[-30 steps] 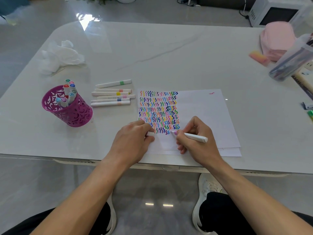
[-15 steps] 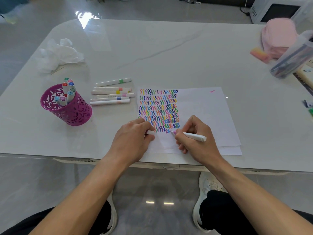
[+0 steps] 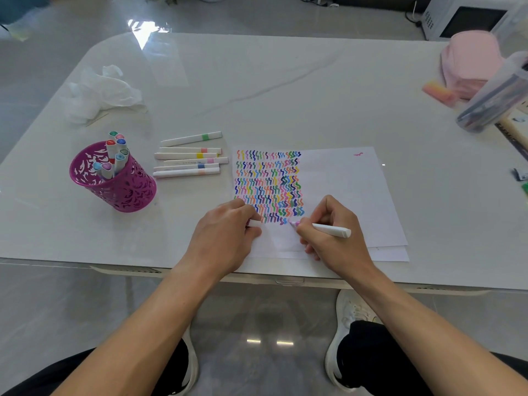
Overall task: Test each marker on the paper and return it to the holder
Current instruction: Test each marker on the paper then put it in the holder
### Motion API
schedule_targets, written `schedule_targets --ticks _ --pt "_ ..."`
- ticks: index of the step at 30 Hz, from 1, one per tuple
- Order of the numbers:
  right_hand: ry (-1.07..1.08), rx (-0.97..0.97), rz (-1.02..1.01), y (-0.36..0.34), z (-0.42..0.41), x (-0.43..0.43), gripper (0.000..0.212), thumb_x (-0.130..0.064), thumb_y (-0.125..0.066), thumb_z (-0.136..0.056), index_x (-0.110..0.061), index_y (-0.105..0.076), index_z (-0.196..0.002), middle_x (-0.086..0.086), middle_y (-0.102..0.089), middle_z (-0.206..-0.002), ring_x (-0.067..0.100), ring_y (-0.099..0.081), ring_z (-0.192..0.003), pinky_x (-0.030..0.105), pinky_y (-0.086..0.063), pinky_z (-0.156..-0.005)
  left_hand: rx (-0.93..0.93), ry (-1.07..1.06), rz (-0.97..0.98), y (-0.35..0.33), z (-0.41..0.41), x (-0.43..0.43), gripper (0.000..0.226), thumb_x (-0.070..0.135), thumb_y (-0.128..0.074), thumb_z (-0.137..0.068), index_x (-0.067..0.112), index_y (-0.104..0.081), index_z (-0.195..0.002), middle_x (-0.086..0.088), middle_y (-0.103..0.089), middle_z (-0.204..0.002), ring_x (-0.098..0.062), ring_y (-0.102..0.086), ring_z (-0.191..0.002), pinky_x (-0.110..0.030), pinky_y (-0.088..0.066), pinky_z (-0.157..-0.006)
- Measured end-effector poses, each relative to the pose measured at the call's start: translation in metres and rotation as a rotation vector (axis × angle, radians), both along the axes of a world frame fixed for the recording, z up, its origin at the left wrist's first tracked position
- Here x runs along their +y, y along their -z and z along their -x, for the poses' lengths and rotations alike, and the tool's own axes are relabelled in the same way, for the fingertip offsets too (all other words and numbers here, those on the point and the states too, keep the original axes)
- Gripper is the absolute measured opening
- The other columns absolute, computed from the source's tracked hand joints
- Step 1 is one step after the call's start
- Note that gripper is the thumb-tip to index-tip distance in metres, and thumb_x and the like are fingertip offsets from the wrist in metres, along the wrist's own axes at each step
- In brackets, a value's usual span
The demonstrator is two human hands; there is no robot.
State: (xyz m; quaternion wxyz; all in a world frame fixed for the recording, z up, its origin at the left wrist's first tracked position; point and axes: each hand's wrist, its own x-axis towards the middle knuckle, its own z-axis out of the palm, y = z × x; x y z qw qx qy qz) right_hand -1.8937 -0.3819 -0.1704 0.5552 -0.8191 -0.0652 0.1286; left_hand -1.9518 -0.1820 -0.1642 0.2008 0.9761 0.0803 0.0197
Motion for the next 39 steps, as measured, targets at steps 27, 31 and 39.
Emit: schedule_targets --ticks 27,31,39 --pt "0.029 -0.018 -0.361 -0.027 -0.011 -0.009 0.014 -0.018 -0.068 -0.095 -0.01 -0.072 -0.106 0.01 -0.075 -0.09 0.023 -0.07 -0.072 0.033 -0.056 -0.059 -0.074 -0.099 0.439 -0.019 0.001 -0.007 0.021 0.031 -0.063 -0.097 0.034 -0.071 -0.117 0.023 -0.066 -0.093 0.001 -0.064 -0.079 -0.015 -0.051 -0.072" --pt "-0.009 -0.034 -0.359 -0.03 -0.009 -0.006 0.013 -0.006 -0.068 -0.096 -0.01 -0.071 -0.108 0.009 -0.074 -0.085 0.021 -0.071 -0.074 0.03 -0.056 -0.064 -0.013 -0.114 0.758 -0.025 0.0 -0.01 0.009 0.022 -0.06 -0.099 0.021 -0.066 -0.107 0.011 -0.076 -0.092 -0.008 -0.071 -0.075 -0.025 -0.053 -0.068" --pt "-0.051 -0.046 -0.338 -0.039 -0.009 -0.007 0.007 -0.013 -0.077 -0.089 -0.012 -0.077 -0.097 0.002 -0.076 -0.081 0.016 -0.069 -0.068 0.023 -0.055 -0.064 0.042 -0.091 0.792 -0.026 -0.001 -0.013 0.012 0.028 -0.064 -0.096 0.018 -0.059 -0.101 0.01 -0.078 -0.092 -0.011 -0.073 -0.074 -0.025 -0.049 -0.068"
